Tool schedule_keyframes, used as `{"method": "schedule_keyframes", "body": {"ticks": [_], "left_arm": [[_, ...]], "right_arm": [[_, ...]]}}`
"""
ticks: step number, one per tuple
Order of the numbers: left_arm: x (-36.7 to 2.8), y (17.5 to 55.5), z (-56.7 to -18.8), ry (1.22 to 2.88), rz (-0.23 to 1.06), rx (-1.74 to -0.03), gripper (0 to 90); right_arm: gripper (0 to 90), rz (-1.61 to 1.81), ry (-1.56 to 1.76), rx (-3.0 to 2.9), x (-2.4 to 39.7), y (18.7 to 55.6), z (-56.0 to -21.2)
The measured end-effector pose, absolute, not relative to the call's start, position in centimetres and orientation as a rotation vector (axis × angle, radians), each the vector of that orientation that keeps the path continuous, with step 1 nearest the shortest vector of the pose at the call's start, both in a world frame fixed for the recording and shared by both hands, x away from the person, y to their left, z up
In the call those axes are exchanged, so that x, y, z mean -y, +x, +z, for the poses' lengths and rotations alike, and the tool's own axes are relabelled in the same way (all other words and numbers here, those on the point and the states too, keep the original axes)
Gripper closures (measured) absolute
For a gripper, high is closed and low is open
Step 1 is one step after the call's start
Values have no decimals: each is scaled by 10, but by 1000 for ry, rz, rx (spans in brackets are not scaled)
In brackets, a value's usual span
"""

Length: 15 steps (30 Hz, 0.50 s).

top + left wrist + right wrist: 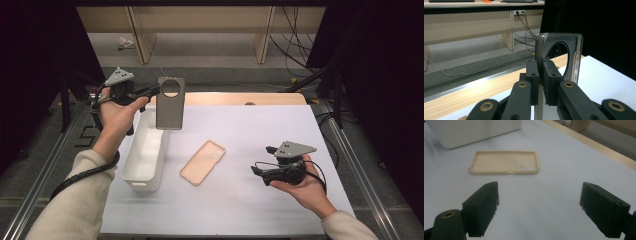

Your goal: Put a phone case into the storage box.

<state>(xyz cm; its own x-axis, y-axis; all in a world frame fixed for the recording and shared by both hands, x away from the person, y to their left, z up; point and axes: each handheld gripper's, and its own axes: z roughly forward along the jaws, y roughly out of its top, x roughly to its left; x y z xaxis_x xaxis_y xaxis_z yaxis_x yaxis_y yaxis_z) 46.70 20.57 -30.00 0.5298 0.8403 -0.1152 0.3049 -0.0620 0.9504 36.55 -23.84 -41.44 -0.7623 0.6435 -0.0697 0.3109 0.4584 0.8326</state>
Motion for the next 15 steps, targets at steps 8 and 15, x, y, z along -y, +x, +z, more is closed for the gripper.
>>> {"method": "schedule_keyframes", "body": {"ticks": [8,15], "left_arm": [[-213,472,-300,1638,607,-1006,836],[-220,477,-301,1640,618,-1011,836]], "right_arm": [[165,1221,806,-2336,239,366,-414],[164,1224,809,-2332,239,366,-414]]}}
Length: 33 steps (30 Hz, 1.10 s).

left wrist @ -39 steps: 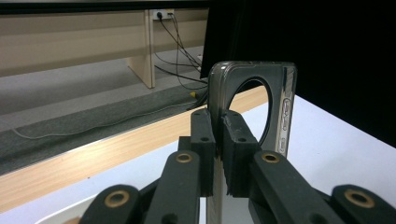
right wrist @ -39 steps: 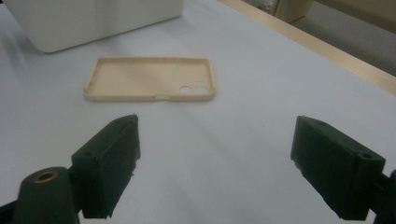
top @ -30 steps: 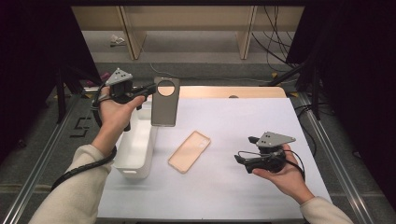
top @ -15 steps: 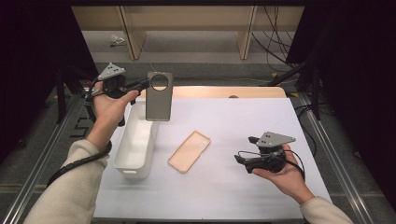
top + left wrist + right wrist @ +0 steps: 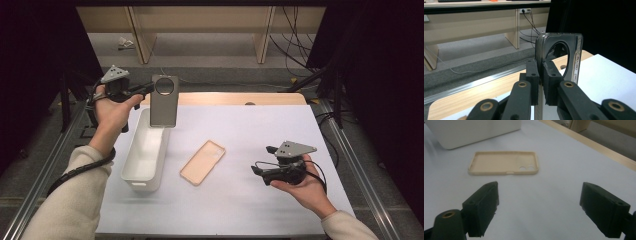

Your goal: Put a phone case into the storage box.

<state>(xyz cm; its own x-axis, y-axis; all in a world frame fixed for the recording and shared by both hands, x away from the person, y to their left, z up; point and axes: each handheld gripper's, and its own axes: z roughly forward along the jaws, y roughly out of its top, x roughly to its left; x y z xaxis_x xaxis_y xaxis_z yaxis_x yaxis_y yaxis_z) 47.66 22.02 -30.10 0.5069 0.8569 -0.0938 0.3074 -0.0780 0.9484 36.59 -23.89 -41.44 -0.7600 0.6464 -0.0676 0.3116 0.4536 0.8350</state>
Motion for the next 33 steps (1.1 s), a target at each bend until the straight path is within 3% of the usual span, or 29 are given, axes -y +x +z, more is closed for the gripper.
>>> {"method": "schedule_keyframes", "body": {"ticks": [33], "left_arm": [[-248,502,-307,1636,677,-1053,836]], "right_arm": [[164,1226,815,-2328,240,367,-415]]}}
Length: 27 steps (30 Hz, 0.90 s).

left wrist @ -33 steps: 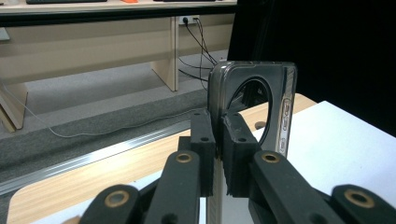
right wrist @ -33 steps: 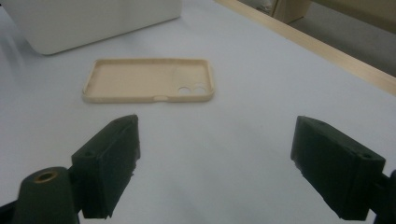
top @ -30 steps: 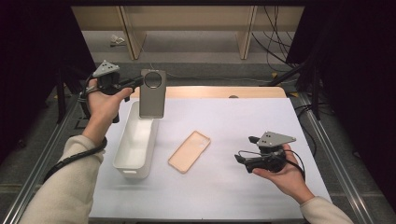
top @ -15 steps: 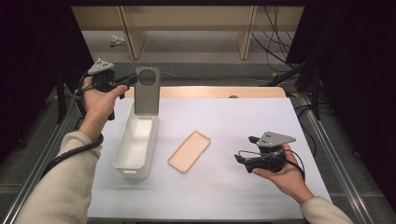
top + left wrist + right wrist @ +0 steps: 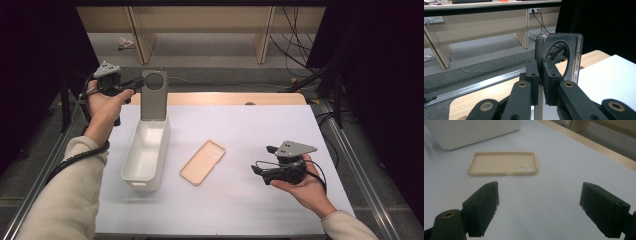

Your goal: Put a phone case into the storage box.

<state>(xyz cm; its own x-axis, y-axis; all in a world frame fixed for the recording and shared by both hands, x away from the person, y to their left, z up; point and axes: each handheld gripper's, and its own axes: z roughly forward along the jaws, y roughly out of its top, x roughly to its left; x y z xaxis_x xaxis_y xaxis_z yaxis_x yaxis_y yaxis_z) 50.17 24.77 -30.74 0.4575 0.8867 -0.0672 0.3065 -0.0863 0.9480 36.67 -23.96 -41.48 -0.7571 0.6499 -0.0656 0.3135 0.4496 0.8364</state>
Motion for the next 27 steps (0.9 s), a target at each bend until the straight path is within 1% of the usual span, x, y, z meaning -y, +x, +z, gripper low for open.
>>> {"method": "schedule_keyframes", "body": {"ticks": [5,27], "left_arm": [[-250,507,-311,1657,681,-1058,836],[-257,522,-326,1653,678,-1096,835]], "right_arm": [[164,1228,815,-2327,240,367,-415],[164,1223,819,-2328,240,368,-416]]}}
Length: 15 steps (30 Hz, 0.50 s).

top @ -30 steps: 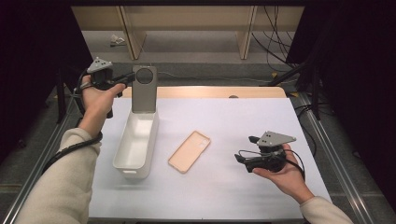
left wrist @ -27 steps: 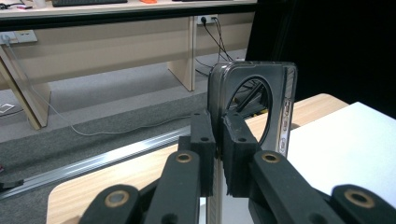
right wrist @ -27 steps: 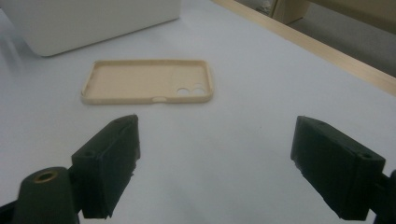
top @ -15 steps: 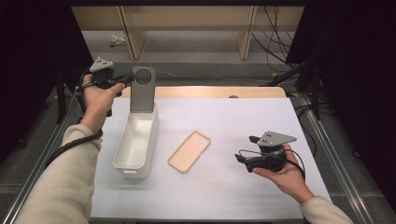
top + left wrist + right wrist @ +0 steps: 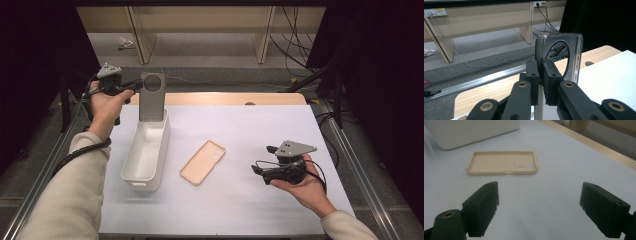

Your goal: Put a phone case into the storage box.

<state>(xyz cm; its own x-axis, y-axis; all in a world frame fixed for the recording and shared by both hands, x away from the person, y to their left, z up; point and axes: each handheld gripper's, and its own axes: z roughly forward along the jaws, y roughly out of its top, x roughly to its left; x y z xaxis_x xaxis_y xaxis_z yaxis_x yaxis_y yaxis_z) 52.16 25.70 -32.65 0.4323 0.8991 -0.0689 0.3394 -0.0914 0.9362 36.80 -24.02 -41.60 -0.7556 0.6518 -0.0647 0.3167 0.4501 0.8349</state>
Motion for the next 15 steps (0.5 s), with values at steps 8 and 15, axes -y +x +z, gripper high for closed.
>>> {"method": "schedule_keyframes", "body": {"ticks": [8,15], "left_arm": [[-257,526,-336,1644,669,-1118,835],[-256,530,-343,1647,662,-1133,834]], "right_arm": [[164,1225,818,-2330,240,368,-416],[164,1231,820,-2332,239,368,-417]]}}
